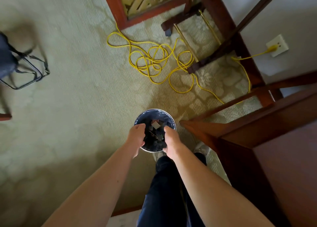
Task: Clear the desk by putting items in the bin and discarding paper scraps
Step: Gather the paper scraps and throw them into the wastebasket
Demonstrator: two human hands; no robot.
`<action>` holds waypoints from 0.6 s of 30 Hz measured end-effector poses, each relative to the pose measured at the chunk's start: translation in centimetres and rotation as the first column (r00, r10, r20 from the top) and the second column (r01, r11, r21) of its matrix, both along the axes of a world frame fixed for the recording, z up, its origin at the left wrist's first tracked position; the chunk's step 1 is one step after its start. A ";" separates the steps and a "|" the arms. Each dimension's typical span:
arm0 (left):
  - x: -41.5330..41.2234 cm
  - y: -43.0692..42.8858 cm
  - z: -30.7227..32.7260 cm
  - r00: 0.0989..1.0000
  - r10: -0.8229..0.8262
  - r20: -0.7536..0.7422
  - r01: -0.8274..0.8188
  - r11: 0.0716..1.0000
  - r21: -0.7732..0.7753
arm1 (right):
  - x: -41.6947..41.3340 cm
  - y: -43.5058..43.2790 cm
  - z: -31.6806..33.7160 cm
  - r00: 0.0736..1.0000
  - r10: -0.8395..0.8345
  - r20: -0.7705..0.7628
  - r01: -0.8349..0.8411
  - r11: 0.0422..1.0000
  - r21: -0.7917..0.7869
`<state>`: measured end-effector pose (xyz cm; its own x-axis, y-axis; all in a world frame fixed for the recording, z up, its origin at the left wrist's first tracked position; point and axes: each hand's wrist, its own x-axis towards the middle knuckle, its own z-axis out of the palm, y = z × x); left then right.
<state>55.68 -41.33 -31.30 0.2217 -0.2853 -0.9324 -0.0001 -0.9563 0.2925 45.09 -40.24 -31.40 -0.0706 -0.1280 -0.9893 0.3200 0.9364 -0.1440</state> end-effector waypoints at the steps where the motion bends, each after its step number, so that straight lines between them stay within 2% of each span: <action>1: -0.1 -0.1 0.8 1.000 -0.014 0.011 0.014 1.000 0.001 | -0.3 0.1 0.9 1.000 -0.026 -0.005 0.026 1.000 -0.005; 5: -0.9 -0.3 5.5 0.998 -0.054 0.014 0.055 0.995 -0.088 | -1.7 0.2 6.1 0.984 -0.174 -0.042 0.168 0.979 -0.114; 10: -3.3 -1.0 14.2 0.996 -0.087 -0.032 0.073 0.951 -0.301 | -3.9 0.6 15.0 0.974 -0.218 -0.069 0.183 0.924 -0.336; 15: -7.7 -1.1 22.7 0.981 -0.152 -0.124 0.079 0.886 -0.456 | -7.5 1.6 24.2 0.946 -0.323 0.020 0.285 0.804 -0.521; 18: -11.3 -0.8 26.7 0.959 -0.248 -0.137 0.141 0.837 -0.529 | -10.8 3.1 28.5 0.921 -0.387 0.049 0.338 0.729 -0.595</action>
<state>44.35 -42.18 -4.62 -0.0566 -0.7487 -0.6604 -0.0627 -0.6575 0.7508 34.32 -37.11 -2.91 -0.3006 -0.6243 -0.7210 0.5834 0.4778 -0.6568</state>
